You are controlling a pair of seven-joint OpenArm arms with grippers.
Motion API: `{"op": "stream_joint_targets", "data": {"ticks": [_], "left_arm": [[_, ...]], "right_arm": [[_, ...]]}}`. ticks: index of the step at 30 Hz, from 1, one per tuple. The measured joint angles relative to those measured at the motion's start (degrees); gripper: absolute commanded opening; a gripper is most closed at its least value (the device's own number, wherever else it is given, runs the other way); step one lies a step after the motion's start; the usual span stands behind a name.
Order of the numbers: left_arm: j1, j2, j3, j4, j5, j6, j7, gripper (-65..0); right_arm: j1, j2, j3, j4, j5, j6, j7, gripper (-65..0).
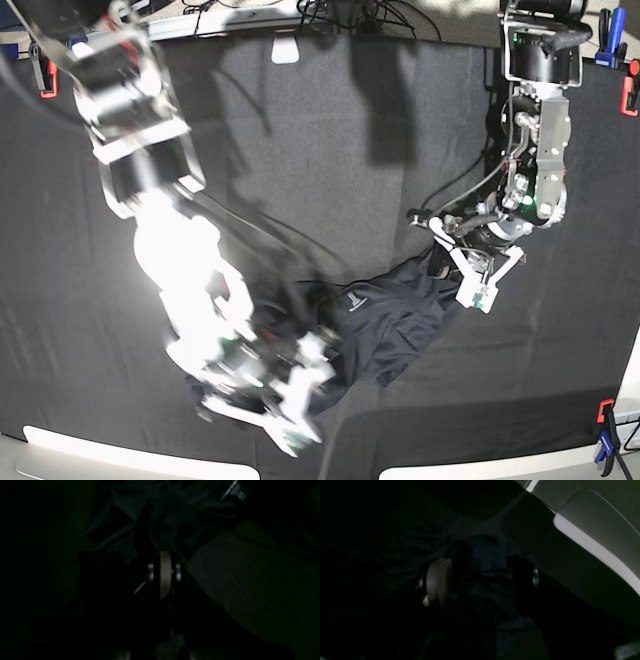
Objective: Layout the t-shirt on the table in an organized manner, then fold the t-shirt properly
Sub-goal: 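Reach the right gripper under the shirt bundle and grasp fabric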
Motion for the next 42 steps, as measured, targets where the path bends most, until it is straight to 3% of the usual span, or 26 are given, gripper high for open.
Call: {"op": "stream_joint_targets", "data": {"ticks": [3, 8, 10, 16, 25, 31, 35, 40, 42], "left_arm": [[0.0, 0.0, 0.0, 0.0, 0.0, 0.0, 0.0, -65.0], [0.0, 0.0, 0.0, 0.0, 1.3, 0.0, 0.2, -65.0], [0.0, 0.0, 0.0, 0.0, 3.3, 0.0, 0.3, -65.0], [0.1, 0.0, 0.0, 0.0, 4.4, -0.2, 0.2, -65.0], [0.1, 0.0, 0.0, 0.0, 4.4, -0.2, 0.3, -65.0], [0.2, 0.0, 0.0, 0.0, 4.4, -0.2, 0.3, -65.0], [0.2, 0.0, 0.0, 0.0, 4.4, -0.2, 0.3, -65.0], [0.2, 0.0, 0.0, 0.0, 4.3, -0.2, 0.3, -65.0], [0.1, 0.0, 0.0, 0.0, 4.3, -0.2, 0.3, -65.0]], "right_arm": [[2.5, -2.5, 0.0, -4.3, -0.3, -3.0, -2.8, -27.9], [7.9, -5.3, 0.2, -13.8, -2.9, -4.6, -7.2, -27.9], [9.9, -5.6, 1.5, -18.3, -3.9, -6.2, -8.6, -27.9], [15.2, -5.0, 10.6, -27.6, -4.4, -6.5, -8.7, -27.9], [16.9, -4.5, 13.6, -35.5, -4.3, 1.3, -5.5, -27.9], [19.9, 0.7, 13.2, -35.4, -2.8, 6.5, -4.1, -27.9], [20.0, 5.5, 9.0, -35.3, -1.4, 12.4, -0.6, -27.9], [19.9, 10.1, -0.8, -35.3, 0.2, 15.5, 8.5, -27.9], [20.0, 11.3, -4.5, -35.3, -0.3, 18.2, 12.7, -28.0]]}}
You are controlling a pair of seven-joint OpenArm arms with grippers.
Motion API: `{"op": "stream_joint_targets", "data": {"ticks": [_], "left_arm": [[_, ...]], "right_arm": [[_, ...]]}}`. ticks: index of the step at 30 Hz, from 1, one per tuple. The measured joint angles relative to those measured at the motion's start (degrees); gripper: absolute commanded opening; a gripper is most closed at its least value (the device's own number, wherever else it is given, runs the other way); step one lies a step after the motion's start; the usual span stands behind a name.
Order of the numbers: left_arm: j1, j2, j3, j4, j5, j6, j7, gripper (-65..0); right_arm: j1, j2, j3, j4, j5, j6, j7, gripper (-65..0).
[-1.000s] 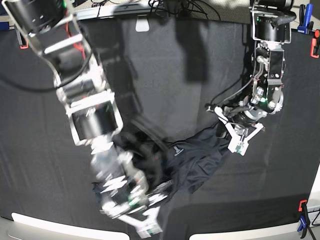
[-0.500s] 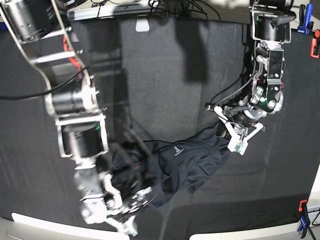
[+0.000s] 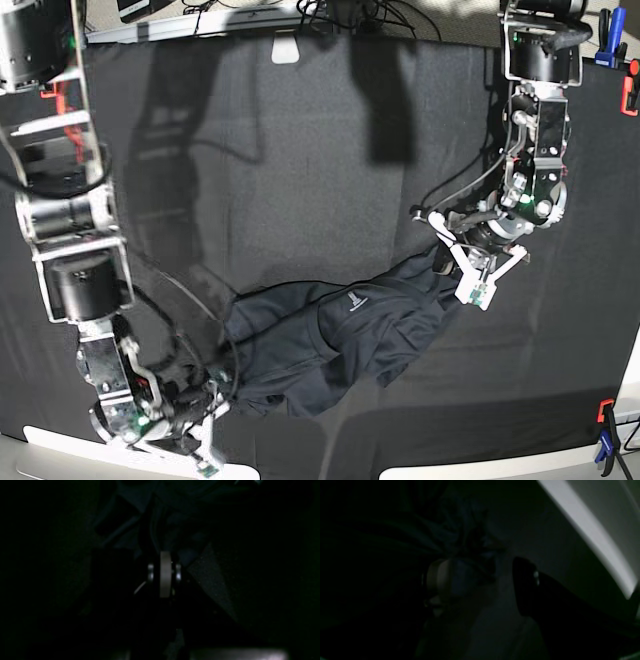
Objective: Layout the t-shirt on the table in an organized manner, then fold the t-shirt properly
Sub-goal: 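Reach the right gripper under the shirt bundle and grasp fabric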
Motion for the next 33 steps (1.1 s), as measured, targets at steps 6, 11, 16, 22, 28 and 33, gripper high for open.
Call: {"op": "stream_joint_targets", "data": {"ticks": [6, 11, 16, 22, 28, 33], "left_arm": [[0.0, 0.0, 0.0, 0.0, 0.0, 0.0, 0.0, -65.0], [0.0, 0.0, 0.0, 0.0, 0.0, 0.0, 0.0, -65.0], [0.0, 0.0, 0.0, 0.0, 0.0, 0.0, 0.0, -65.0], [0.0, 0.0, 0.0, 0.0, 0.0, 0.0, 0.0, -65.0], [0.0, 0.0, 0.0, 0.0, 0.0, 0.0, 0.0, -65.0], [0.0, 0.0, 0.0, 0.0, 0.0, 0.0, 0.0, -65.0]], "right_arm": [[0.4, 0.0, -9.8, -4.4, -4.6, 2.3, 7.4, -28.0], [1.3, 0.0, -13.3, -11.0, -8.0, 2.6, 12.2, -28.0], [1.6, -0.1, -13.5, -12.4, -8.2, 2.6, 14.3, -29.6], [1.6, -1.8, -13.5, -12.4, -8.3, 3.2, 14.0, -31.4], [1.0, -3.0, -13.5, -12.4, -8.3, 3.2, 11.4, -31.5], [0.7, -3.0, -13.5, -12.4, -8.2, 3.2, 9.5, -37.8]]}}
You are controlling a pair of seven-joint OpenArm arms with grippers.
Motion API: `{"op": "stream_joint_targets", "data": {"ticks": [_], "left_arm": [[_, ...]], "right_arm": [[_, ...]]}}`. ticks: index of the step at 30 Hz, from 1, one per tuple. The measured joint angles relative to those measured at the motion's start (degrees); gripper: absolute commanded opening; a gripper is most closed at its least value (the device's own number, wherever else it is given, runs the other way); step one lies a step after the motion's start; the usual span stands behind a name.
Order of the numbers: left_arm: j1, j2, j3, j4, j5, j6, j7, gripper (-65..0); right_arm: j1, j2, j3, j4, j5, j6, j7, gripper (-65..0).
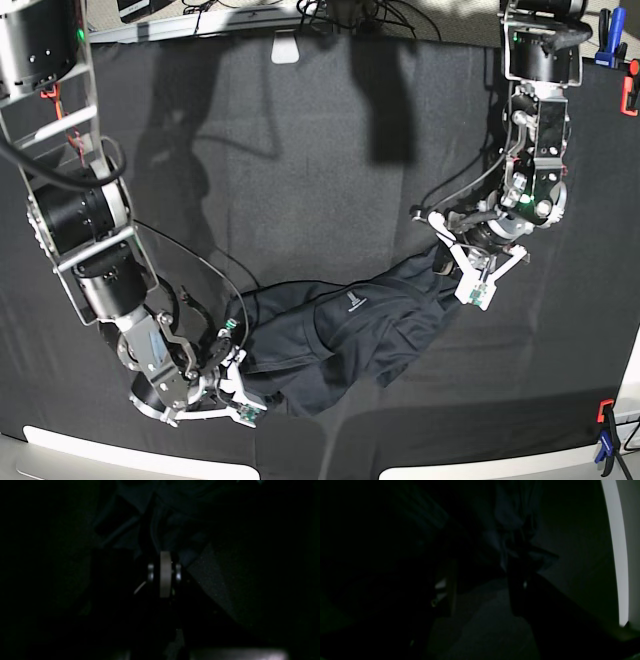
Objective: Layout the t-shirt on the table in an organized manner, then fold the t-shirt properly
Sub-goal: 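Reach the right gripper under the shirt bundle and grasp fabric, then lift the shirt with the right gripper and swing it across the table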
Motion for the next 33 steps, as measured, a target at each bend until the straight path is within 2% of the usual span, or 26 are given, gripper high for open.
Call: {"op": "stream_joint_targets", "data": {"ticks": [3, 7, 9, 14, 16, 24, 27, 30, 33], "left_arm": [[0.0, 0.0, 0.0, 0.0, 0.0, 0.0, 0.0, -65.0], [0.0, 0.0, 0.0, 0.0, 0.0, 0.0, 0.0, -65.0], [0.0, 0.0, 0.0, 0.0, 0.0, 0.0, 0.0, -65.0], [0.0, 0.0, 0.0, 0.0, 0.0, 0.0, 0.0, -65.0], [0.0, 0.0, 0.0, 0.0, 0.1, 0.0, 0.0, -65.0], [-0.1, -2.6, 0.0, 6.2, -0.4, 0.2, -0.4, -65.0], [-0.3, -3.7, -0.1, 10.0, -0.7, 3.0, 0.1, -65.0], [-0.4, -4.3, -1.5, 13.6, -1.0, 3.6, 1.7, -65.0], [-0.3, -4.3, -5.6, 17.7, -4.2, 3.6, 3.9, -65.0]], "right_arm": [[-1.1, 0.3, 0.0, 0.0, 0.0, 0.0, 0.0, -45.4], [-1.1, 0.3, 0.0, -0.2, 0.0, 0.0, -0.2, -61.2], [-0.6, 0.3, 0.0, -0.2, 0.0, 0.0, 0.0, -65.0], [-0.7, 0.5, 0.0, 0.4, 0.7, 0.0, -0.2, -65.0], [-0.7, 1.6, 0.0, 1.7, 5.2, 0.1, -1.3, -65.0], [-0.7, 11.1, -0.1, 17.4, 22.5, 0.2, -8.3, -65.0], [-0.6, 14.0, 0.1, 24.8, 26.8, 0.3, -12.1, -65.0], [-0.7, 15.4, 3.0, 31.0, 29.8, 0.4, -16.6, -65.0], [-0.7, 16.2, 9.5, 36.2, 33.7, 0.7, -19.6, -65.0]]}}
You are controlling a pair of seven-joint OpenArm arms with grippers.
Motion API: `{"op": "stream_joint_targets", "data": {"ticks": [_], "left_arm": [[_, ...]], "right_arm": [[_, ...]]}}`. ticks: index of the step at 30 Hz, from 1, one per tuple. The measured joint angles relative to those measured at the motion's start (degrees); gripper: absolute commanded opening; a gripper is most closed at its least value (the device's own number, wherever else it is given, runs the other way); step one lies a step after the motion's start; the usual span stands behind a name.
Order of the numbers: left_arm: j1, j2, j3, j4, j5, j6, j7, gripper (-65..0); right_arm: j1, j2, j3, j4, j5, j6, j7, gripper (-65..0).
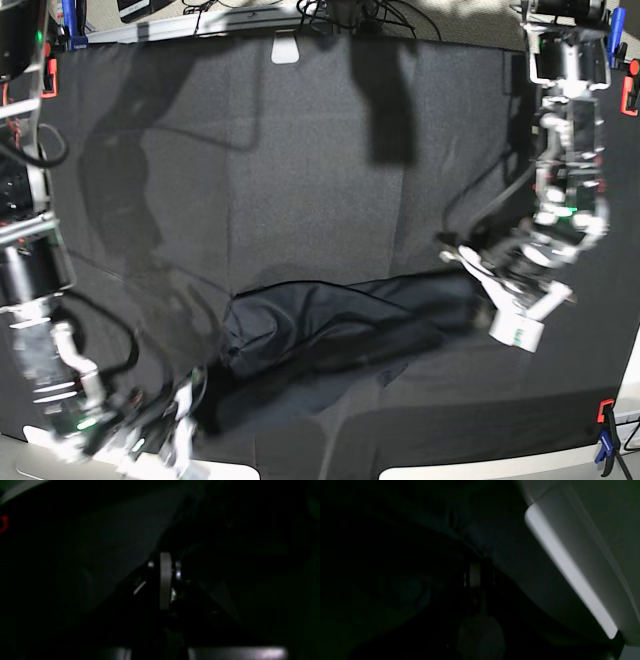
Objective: Layout the t-shirt on the table in an organized manner, then fold the t-shirt properly
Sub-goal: 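Lift the shirt with the right gripper and swing it across the table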
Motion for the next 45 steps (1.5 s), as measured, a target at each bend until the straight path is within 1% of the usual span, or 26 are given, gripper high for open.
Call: {"op": "stream_joint_targets", "data": {"ticks": [3, 5, 7, 10, 13, 16, 19, 21, 23, 27, 29, 32, 34, 35, 37, 38, 40, 41, 42, 43, 45], "left_arm": [[0.0, 0.0, -4.5, 4.1, -5.3, -0.5, 1.3, -65.0], [-0.1, 0.0, -7.6, 6.7, -7.7, -0.6, 3.2, -65.0], [-0.1, 0.0, -9.9, 9.0, -9.8, -0.8, 3.6, -65.0], [-0.1, 0.2, -12.3, 12.5, -10.4, -1.0, 3.5, -65.0], [-0.2, -0.4, -13.1, 14.8, -10.5, -1.2, 3.9, -65.0], [0.2, -1.4, -13.2, 15.0, -10.3, -1.1, 5.4, -65.0], [2.9, -1.9, -13.5, 14.9, -9.6, -1.0, 5.6, -65.0], [5.4, -1.9, -13.6, 14.9, -9.3, -1.0, 5.7, -65.0], [8.1, -1.9, -13.6, 14.8, -9.1, -1.0, 5.4, -65.0], [12.5, -2.0, -13.9, 14.8, -7.6, -1.0, 2.9, -65.0], [14.1, -2.3, -13.8, 14.8, -5.5, -1.1, 1.9, -65.0], [16.6, -4.9, -13.9, 14.8, -1.0, -1.2, 0.9, -65.0], [18.3, -7.3, -15.6, 14.8, -0.2, -1.2, 0.5, -65.0], [19.0, -8.2, -17.4, 14.8, -0.4, -0.8, 0.4, -65.0], [20.3, -9.7, -22.5, 14.8, -0.8, 2.6, 0.3, -65.0], [20.8, -10.0, -25.8, 14.8, -1.7, 3.3, 0.4, -65.0], [21.7, -10.1, -33.1, 14.8, -6.1, 3.5, 0.1, -65.0], [21.8, -10.2, -36.5, 14.8, -9.0, 3.2, 0.0, -65.0], [22.0, -10.2, -39.7, 14.8, -11.0, 1.5, -0.8, -65.0], [22.2, -10.4, -42.4, 14.8, -13.9, -0.3, -0.8, -65.0], [22.2, -10.7, -46.9, 14.8, -19.3, -2.1, 0.9, -65.0]], "right_arm": [[0.2, 0.1, 8.4, 4.3, 4.5, 0.0, -4.1, -65.0], [0.3, 0.0, 13.5, 6.1, 7.3, 0.2, -6.6, -65.0], [0.3, -0.2, 17.7, 6.9, 9.3, 0.5, -8.3, -65.0], [0.1, -0.2, 22.8, 7.0, 12.1, 0.6, -9.2, -65.0], [0.2, -0.1, 24.1, 7.1, 12.6, 0.6, -10.1, -65.0], [-0.1, -0.4, 22.5, 7.1, 12.6, 0.6, -10.5, -65.0], [-0.4, -2.3, 20.1, 7.1, 11.9, 0.6, -12.6, -65.0], [-1.3, -4.4, 18.4, 7.1, 10.1, 0.5, -12.8, -65.0], [-2.5, -7.3, 16.9, 7.0, 6.8, 0.4, -13.2, -65.0], [-5.1, -14.4, 14.3, 7.0, 0.1, 0.3, -13.2, -65.0], [-6.1, -18.2, 13.3, 6.7, -2.7, 0.3, -12.9, -65.0], [-7.6, -24.3, 12.1, 6.6, -4.9, 0.3, -12.3, -65.0], [-8.7, -28.3, 10.8, 6.6, -5.4, 0.2, -12.2, -65.0], [-9.0, -30.3, 9.9, 6.5, -5.5, 0.1, -12.2, -65.0], [-9.6, -34.5, 8.0, 6.4, -5.4, 0.1, -11.8, -65.0], [-9.6, -36.3, 6.8, 6.3, -5.4, 0.0, -11.5, -65.0], [-9.3, -39.4, 4.3, 6.4, -5.2, 0.0, -10.2, -65.0], [-9.0, -39.9, 2.9, 6.4, -5.2, 0.0, -8.6, -65.0], [-8.2, -39.8, 0.4, 6.4, -4.4, 0.0, -5.3, -65.0], [-7.4, -39.4, -1.6, 6.4, -4.2, 0.2, -3.1, -65.0], [-5.5, -39.3, -3.7, 6.5, -5.6, 0.1, -3.0, -65.0]]}}
